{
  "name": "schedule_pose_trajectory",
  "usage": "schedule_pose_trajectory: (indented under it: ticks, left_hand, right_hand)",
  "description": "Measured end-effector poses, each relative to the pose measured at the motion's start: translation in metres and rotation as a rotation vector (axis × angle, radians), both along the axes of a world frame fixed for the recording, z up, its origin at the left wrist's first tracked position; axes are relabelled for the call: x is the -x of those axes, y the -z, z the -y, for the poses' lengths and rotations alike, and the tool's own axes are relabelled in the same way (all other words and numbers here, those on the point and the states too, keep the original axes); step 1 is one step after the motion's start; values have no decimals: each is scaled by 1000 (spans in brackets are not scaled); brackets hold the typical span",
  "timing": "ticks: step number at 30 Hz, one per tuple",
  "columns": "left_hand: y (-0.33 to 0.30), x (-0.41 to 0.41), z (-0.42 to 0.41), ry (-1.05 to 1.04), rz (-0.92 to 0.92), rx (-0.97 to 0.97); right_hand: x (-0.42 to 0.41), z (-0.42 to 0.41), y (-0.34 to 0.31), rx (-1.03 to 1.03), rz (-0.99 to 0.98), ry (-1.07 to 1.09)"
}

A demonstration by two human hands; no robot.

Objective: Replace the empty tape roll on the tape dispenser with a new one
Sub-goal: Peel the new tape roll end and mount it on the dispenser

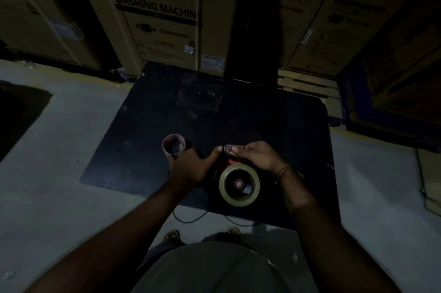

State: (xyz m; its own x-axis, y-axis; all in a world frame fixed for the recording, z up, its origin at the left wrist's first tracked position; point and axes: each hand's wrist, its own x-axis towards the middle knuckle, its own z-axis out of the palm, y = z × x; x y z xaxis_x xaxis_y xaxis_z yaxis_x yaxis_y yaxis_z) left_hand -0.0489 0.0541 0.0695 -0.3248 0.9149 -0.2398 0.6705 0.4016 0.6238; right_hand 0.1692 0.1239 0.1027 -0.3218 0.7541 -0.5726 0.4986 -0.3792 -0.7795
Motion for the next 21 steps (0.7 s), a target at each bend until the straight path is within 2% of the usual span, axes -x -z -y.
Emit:
schedule_pose_trajectory:
  ticks: [3,7,11,14,21]
  left_hand:
    - [-2,-2,-3,-54,-45,22]
    - [-7,1,0,-67,-2,12]
    - [-12,4,2,52,26,8]
    - [-17,4,4,168,59,-89]
    - [-15,7,6,181,42,-253]
  right_hand:
    - [1,-4,2,-1,-1,-2]
    - [3,-8,0,-22,38,-20]
    - [6,-10,0,-1,4,-11]
    - [9,-11,2,-21,24,-4]
    - [7,-20,-6,-42,21,30]
